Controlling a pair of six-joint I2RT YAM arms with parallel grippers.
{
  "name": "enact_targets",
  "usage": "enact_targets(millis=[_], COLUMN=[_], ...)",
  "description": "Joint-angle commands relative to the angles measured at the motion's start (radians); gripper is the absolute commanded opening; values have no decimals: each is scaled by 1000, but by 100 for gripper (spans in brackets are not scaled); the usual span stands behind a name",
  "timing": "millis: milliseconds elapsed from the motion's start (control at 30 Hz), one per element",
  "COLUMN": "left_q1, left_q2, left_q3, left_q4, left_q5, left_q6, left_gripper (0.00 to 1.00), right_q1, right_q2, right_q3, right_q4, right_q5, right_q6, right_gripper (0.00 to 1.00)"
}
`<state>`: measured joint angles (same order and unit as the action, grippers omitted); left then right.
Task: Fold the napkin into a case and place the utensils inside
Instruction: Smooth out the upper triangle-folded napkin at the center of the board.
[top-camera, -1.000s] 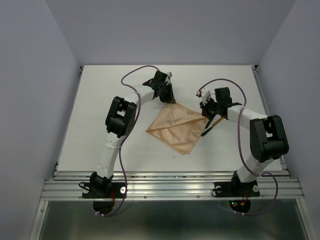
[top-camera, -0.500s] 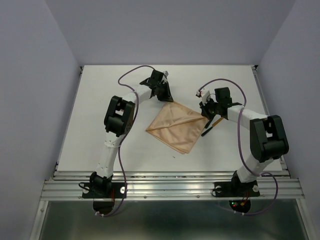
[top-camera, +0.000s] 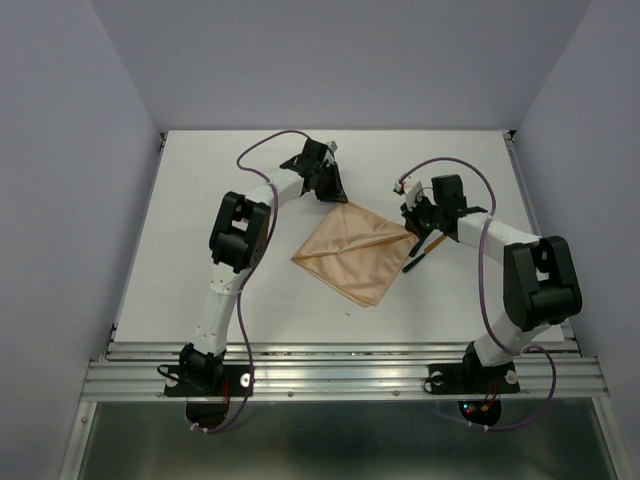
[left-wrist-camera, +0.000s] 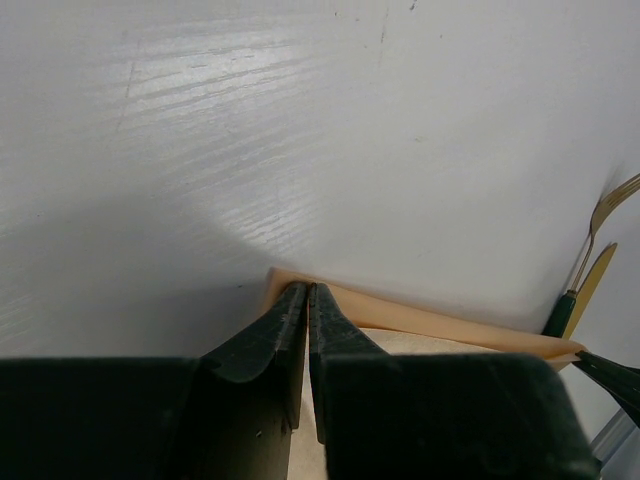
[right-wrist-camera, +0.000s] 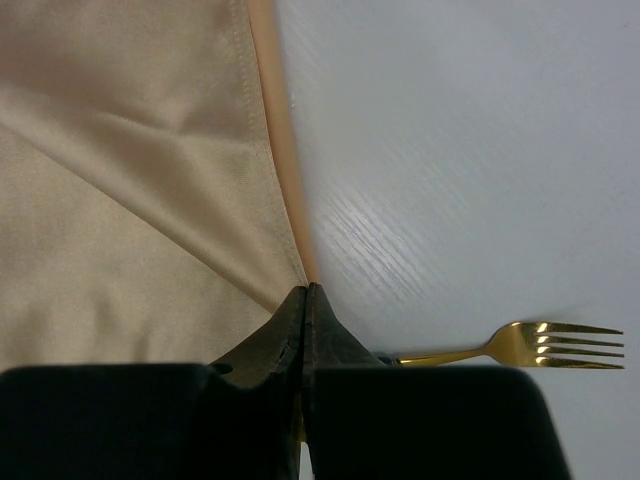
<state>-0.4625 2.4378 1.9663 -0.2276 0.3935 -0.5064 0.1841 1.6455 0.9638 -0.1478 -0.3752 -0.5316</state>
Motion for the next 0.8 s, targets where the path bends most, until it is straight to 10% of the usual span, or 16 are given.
enact_targets(millis=[0,767], left_q1=[4,4], left_q2=[26,35], left_q3=[34,42], left_q4=[-50,-73], left_q5=[-31,-42], left_q6=[19,26], left_gripper=[18,18], right_q1=[-6,-6], right_q2=[-50,-49], right_q3=[-19,-53], right_q4=[42,40], right_q5=[33,122], right_q6=[-16,-13], right_gripper=[1,17])
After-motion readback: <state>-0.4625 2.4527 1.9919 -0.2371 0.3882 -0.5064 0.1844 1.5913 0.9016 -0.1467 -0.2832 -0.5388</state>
